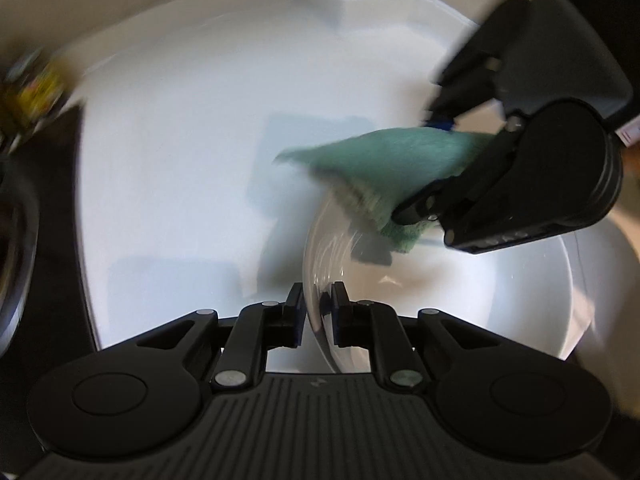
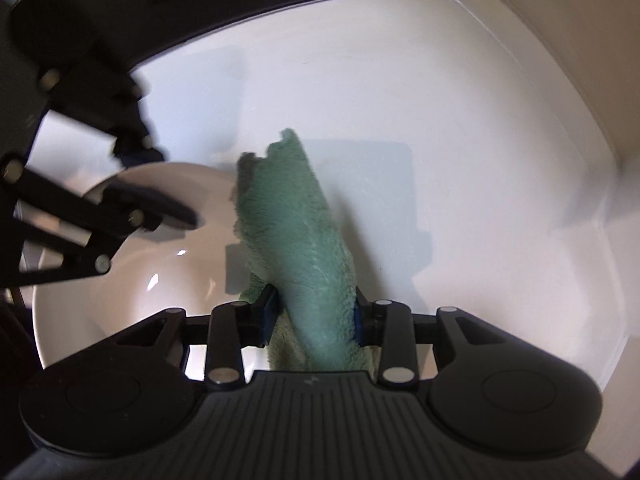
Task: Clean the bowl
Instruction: 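Wipe the bowl interior again with the towel in the right gripper while the left gripper holds the rim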
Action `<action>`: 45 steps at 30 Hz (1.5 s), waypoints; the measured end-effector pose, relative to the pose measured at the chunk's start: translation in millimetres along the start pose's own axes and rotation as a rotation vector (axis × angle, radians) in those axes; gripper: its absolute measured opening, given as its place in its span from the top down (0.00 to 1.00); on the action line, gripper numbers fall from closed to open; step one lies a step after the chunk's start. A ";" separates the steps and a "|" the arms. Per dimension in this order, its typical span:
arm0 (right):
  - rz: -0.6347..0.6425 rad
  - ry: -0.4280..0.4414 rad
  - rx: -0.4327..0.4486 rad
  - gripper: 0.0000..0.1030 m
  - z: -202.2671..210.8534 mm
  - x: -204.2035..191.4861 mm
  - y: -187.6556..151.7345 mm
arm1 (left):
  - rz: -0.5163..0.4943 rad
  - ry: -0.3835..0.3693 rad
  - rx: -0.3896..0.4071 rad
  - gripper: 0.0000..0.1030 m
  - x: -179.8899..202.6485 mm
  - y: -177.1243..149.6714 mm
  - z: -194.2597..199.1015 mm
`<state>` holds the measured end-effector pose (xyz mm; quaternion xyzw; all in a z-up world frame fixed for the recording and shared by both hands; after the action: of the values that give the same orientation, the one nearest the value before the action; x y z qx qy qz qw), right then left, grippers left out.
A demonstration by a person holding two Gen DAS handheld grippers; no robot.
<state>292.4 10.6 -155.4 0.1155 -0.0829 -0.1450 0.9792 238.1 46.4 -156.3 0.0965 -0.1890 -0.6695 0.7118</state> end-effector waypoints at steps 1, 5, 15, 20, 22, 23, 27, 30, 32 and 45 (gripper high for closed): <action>-0.038 -0.006 0.006 0.71 0.1 2.0 -3.0 | 0.013 0.006 0.009 0.86 1.8 -4.1 3.4; -0.157 -0.045 0.030 0.71 1.9 4.5 -17.8 | 0.002 0.002 0.018 0.86 1.8 -4.3 5.1; 0.072 0.057 -0.059 0.71 10.2 -1.8 -31.6 | -0.219 -0.024 -0.006 0.86 26.6 24.4 -12.9; 0.255 0.039 -0.085 0.70 1.0 -7.2 -4.4 | -0.201 -0.018 -0.004 0.84 26.6 21.4 -8.2; 0.262 0.031 -0.078 0.69 -0.5 -8.0 0.5 | -0.194 -0.016 -0.004 0.83 26.6 20.2 -6.3; 0.261 0.017 -0.068 0.69 -1.1 -8.8 3.4 | -0.190 -0.015 -0.003 0.84 26.6 19.6 -5.4; 0.174 0.012 -0.023 0.69 -0.8 -2.8 1.0 | -0.107 -0.001 -0.008 0.83 25.6 13.6 -0.3; 0.079 0.012 0.001 0.70 -17.6 -10.2 15.7 | 0.007 0.024 -0.007 0.83 25.0 5.2 6.0; -0.004 -0.009 0.022 0.70 -17.8 -9.8 11.4 | 0.066 0.051 0.010 0.83 26.9 -1.2 12.6; 0.009 0.008 0.015 0.71 -13.1 -30.0 3.2 | -0.059 0.050 0.051 0.84 10.7 22.7 -11.3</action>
<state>267.5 25.4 -171.1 0.1231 -0.0808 -0.1398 0.9792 263.8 36.5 -156.2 0.1368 -0.1853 -0.6826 0.6936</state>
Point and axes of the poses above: each gripper's, at about its wrist camera, not at the fingertips, and z roughly against the way its jaws point, x to its right, y to its top, the point moved 6 cm from there along -z, roughly the way its jaws point, and after that the axes turned 14 degrees about z, right-handed, at the moved point
